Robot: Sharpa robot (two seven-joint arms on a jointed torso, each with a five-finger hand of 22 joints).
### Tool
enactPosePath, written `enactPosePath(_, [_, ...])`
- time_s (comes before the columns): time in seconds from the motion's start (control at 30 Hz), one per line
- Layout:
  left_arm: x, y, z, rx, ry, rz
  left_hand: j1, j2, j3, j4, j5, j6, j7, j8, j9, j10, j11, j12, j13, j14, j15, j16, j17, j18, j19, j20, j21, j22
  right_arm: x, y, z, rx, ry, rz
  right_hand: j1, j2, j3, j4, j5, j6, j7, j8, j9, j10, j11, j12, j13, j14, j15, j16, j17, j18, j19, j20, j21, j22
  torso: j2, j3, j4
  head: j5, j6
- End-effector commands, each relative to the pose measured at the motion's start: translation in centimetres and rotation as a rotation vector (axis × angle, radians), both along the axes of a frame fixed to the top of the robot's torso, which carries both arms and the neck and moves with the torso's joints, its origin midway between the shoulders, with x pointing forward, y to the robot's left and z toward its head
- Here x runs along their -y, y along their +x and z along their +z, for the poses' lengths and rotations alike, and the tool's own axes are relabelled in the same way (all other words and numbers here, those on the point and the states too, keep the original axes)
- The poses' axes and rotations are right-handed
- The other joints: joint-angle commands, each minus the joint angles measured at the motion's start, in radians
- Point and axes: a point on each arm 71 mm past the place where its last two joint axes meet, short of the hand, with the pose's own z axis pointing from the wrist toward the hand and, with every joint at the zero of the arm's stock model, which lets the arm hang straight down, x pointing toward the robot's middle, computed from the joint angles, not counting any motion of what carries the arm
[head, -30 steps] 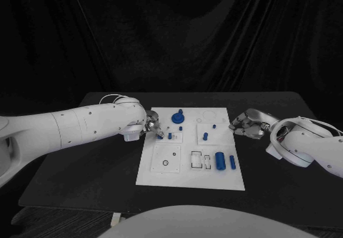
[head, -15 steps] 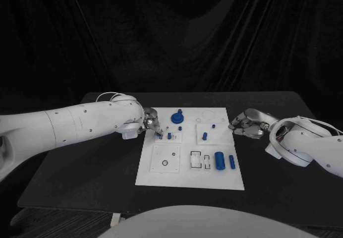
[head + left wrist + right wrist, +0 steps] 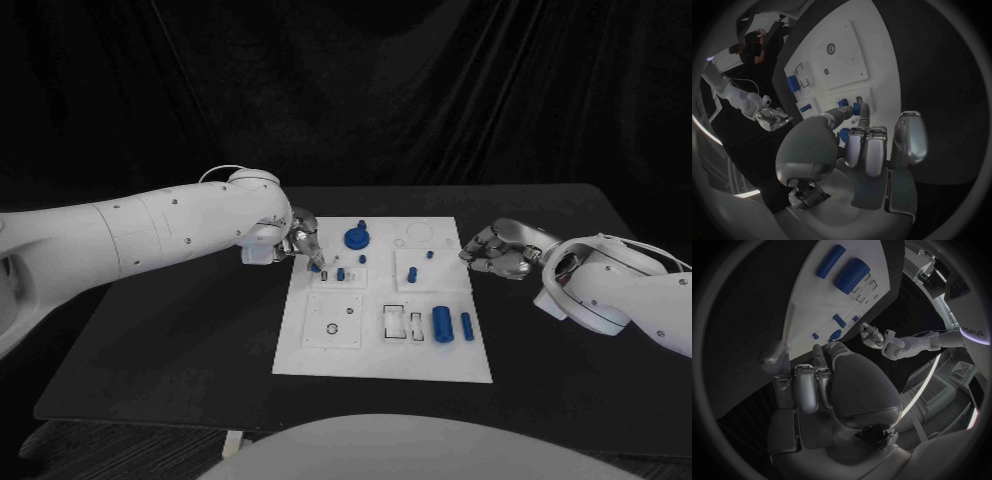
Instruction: Assemble the parts on the task board
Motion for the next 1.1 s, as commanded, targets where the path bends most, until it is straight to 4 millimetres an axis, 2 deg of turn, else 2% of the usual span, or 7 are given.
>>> enactPosePath(0.03, [0.3,-0.4,-0.3,-0.155,0.000,-0.015,0.000,-0.004,0.135,-0.148,0.009,-0.007,0.001,0.005,0.003,0.055,0.008,-0.004,0.222,0.104,0.011,0.003,0.263,0.005,-0.008,0.005,-0.006,0.174,0.1,0.0,-0.1,-0.007,-0.010,-0.008,0.008,0.001,0.006,0.000,0.003,0.005,0.003,-0.003,-0.001,0.065,-0.003,-0.006,0.215,0.070,0.000,-0.007,0.151,0.016,-0.006,0.003,-0.004,0.106,0.000,0.0003,-0.0003,0.000,0.000])
enactPosePath(0.27, [0.6,0.2,-0.5,-0.214,0.034,-0.023,-0.001,-0.007,0.141,-0.160,0.008,-0.004,0.004,0.006,0.004,0.053,0.011,-0.006,0.220,0.104,0.012,0.003,0.263,0.006,-0.010,0.006,-0.008,0.173,0.0,0.0,-0.2,-0.008,-0.011,-0.007,0.008,0.001,0.006,0.000,0.004,0.006,0.003,-0.002,-0.001,0.066,-0.003,-0.005,0.216,0.070,0.000,-0.008,0.150,0.016,-0.007,0.003,-0.005,0.106,0.001,0.0001,-0.0005,0.002,0.000])
enactPosePath(0.53, [1.1,1.3,-0.5,-0.212,0.039,-0.008,-0.012,0.002,0.136,-0.170,-0.027,-0.008,0.007,-0.002,-0.002,0.048,0.015,-0.011,0.218,0.104,0.017,0.003,0.263,0.007,-0.016,0.011,-0.013,0.171,-0.1,0.0,-0.2,-0.010,-0.011,-0.005,0.008,0.001,0.006,0.000,0.004,0.006,0.003,-0.002,-0.001,0.066,-0.003,-0.005,0.216,0.070,0.000,-0.008,0.150,0.016,-0.007,0.003,-0.005,0.106,0.001,0.0000,0.0006,-0.002,0.000])
enactPosePath(0.8, [1.7,2.0,-0.6,-0.206,0.037,-0.003,-0.013,0.012,0.122,-0.177,-0.055,-0.011,0.007,-0.005,-0.004,0.047,0.016,-0.011,0.217,0.104,0.019,0.003,0.263,0.008,-0.019,0.014,-0.015,0.171,-0.2,0.0,-0.2,-0.011,-0.011,-0.002,0.008,0.001,0.006,0.000,0.004,0.006,0.003,-0.002,-0.001,0.066,-0.003,-0.005,0.216,0.070,0.000,-0.008,0.150,0.016,-0.007,0.003,-0.005,0.106,0.001,0.0002,0.0000,0.000,0.000])
enactPosePath(0.87, [1.9,2.1,-0.7,-0.206,0.036,-0.003,-0.011,0.017,0.113,-0.179,-0.071,-0.012,0.007,-0.008,-0.005,0.047,0.016,-0.011,0.217,0.104,0.020,0.003,0.263,0.008,-0.020,0.015,-0.015,0.170,-0.2,0.0,-0.2,-0.011,-0.010,-0.001,0.008,0.001,0.006,0.000,0.004,0.006,0.003,-0.002,-0.001,0.066,-0.003,-0.005,0.216,0.070,0.000,-0.008,0.150,0.016,-0.007,0.003,-0.005,0.106,0.001,0.0001,-0.0002,-0.001,0.000])
enactPosePath(1.1, [2.2,2.2,-1.0,-0.204,0.035,0.003,-0.010,0.019,0.110,-0.180,-0.074,-0.012,0.007,-0.009,-0.006,0.048,0.016,-0.010,0.218,0.104,0.020,0.003,0.263,0.008,-0.020,0.015,-0.014,0.171,-0.2,0.0,-0.2,-0.011,-0.010,-0.001,0.008,0.001,0.006,0.000,0.004,0.006,0.003,-0.002,-0.001,0.066,-0.003,-0.005,0.216,0.070,0.000,-0.008,0.150,0.016,-0.007,0.003,-0.005,0.106,0.001,0.0002,0.0001,-0.001,0.000])
